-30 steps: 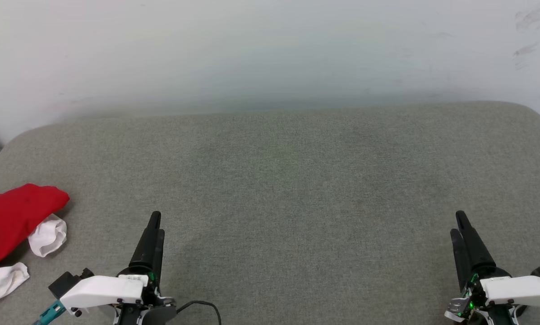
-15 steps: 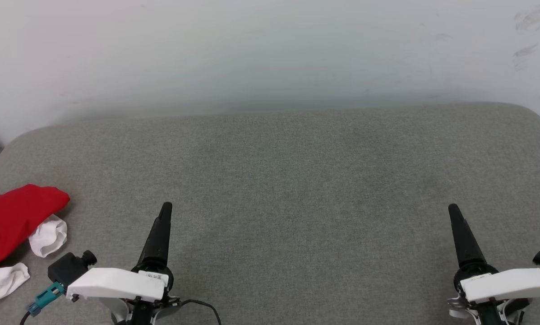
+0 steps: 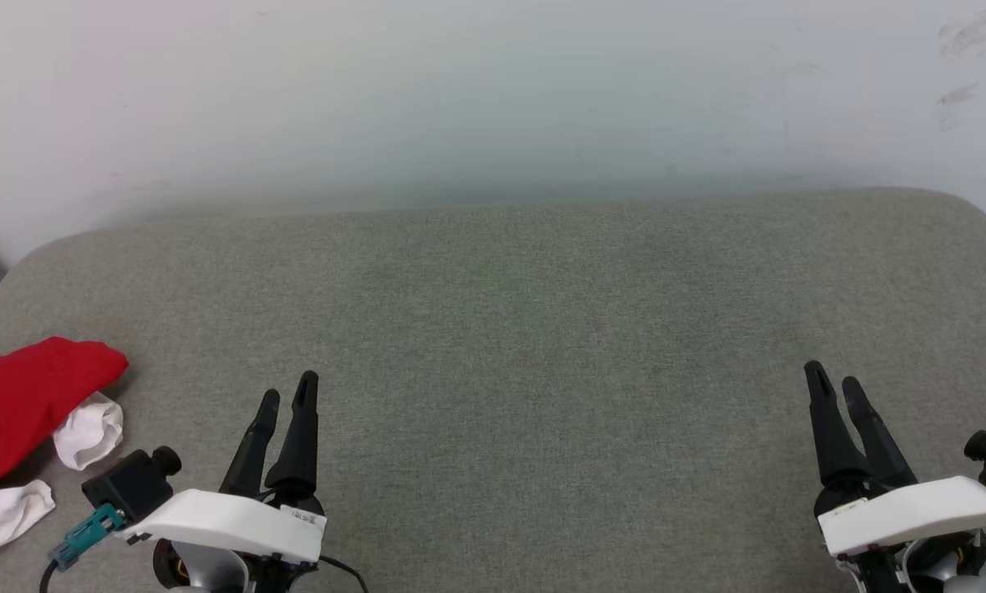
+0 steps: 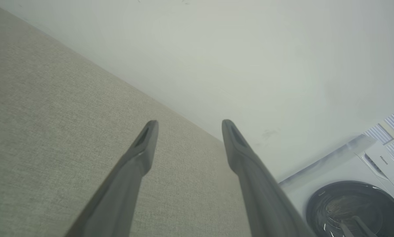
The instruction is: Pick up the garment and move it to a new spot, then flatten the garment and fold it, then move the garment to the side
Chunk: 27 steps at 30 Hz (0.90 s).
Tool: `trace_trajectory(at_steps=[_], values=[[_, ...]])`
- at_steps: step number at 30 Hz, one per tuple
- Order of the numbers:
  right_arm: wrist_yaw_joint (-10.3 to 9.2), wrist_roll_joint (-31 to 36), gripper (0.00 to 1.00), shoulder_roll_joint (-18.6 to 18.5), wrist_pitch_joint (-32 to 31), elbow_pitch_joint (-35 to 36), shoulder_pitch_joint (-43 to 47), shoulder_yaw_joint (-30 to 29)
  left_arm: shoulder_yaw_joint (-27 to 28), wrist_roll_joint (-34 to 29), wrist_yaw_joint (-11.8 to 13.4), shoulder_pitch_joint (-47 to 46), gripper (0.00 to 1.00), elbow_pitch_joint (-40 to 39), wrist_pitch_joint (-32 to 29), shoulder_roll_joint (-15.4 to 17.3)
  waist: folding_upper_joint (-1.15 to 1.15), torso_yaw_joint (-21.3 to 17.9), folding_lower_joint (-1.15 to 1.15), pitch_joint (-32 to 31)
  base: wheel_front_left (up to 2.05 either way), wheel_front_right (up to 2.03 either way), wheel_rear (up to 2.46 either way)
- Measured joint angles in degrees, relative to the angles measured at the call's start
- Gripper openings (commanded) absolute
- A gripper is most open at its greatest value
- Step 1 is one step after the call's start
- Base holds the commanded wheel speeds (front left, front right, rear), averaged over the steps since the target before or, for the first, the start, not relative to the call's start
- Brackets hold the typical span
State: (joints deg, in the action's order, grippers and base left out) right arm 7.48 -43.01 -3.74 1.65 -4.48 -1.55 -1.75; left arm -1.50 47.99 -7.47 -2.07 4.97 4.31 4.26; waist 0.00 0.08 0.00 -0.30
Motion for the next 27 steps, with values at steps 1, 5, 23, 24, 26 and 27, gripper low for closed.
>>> trace_trajectory(at_steps=[1,5,23,24,26,27], values=[[0.00,0.87,1.00,0.00,-0.01,0.21,0.18,0.00,-0.09,-1.10,0.00,0.03,1.00,-0.10,0.21,0.11,0.00,0.02,0.00,-0.02,0.00,0.00,0.00],[0.00,4.52,1.00,0.00,-0.19,1.05,0.46,-0.05,-0.40,-5.11,0.00,0.20,1.00,-0.63,0.96,0.49,0.00,0.04,0.00,-0.06,0.00,0.00,0.00],[0.01,18.42,1.00,0.01,-1.78,3.43,1.63,-0.57,-2.38,-18.42,0.07,0.81,1.00,-1.40,3.96,1.47,0.00,0.05,0.00,-0.32,0.00,0.00,0.00],[0.01,19.08,1.00,0.02,-2.11,3.50,1.64,-0.62,-2.44,-18.96,0.07,0.89,1.00,-1.34,4.04,1.47,0.00,0.04,0.00,-0.33,0.00,0.00,0.00],[0.01,20.52,1.00,0.04,-2.20,3.71,1.68,-0.71,-2.57,-20.25,0.07,0.98,1.00,-1.08,4.48,1.54,0.00,0.02,0.00,-0.35,0.00,0.00,0.00],[0.01,21.05,1.00,0.05,-2.20,3.83,1.73,-0.75,-2.64,-20.89,0.07,0.99,1.00,-1.02,4.53,1.57,0.00,0.01,0.00,-0.36,0.00,0.00,0.00]])
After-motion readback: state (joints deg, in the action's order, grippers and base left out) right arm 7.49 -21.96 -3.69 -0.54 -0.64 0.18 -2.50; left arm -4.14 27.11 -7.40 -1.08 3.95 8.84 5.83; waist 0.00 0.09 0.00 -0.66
